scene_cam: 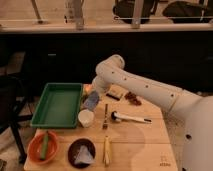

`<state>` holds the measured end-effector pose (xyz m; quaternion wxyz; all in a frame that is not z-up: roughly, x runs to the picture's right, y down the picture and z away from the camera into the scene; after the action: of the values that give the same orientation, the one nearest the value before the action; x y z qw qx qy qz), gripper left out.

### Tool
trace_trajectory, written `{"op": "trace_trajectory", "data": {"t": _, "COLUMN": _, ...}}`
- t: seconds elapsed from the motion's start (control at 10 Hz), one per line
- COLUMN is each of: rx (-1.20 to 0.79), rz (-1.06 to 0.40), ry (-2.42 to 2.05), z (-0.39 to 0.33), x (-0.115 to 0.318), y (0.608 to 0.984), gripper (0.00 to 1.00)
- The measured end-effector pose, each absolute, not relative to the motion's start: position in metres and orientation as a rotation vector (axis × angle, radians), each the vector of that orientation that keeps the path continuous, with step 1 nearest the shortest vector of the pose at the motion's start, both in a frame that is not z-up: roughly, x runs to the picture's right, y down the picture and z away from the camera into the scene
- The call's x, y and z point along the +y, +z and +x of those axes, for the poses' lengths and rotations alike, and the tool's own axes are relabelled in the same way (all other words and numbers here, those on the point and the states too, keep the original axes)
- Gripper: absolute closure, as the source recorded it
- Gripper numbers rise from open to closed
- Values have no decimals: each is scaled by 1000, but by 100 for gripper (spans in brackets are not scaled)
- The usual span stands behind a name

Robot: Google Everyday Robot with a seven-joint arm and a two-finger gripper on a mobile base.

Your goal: Place sponge in tray

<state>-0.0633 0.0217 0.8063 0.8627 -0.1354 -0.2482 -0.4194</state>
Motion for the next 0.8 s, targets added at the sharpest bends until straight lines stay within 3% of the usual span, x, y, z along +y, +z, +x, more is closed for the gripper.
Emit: {"op": "trace_trajectory", "data": {"t": 0.8, "rx": -669, "rz": -272, "ry": -1130, "z": -179, "x": 36, "y": 812, "gripper": 100}}
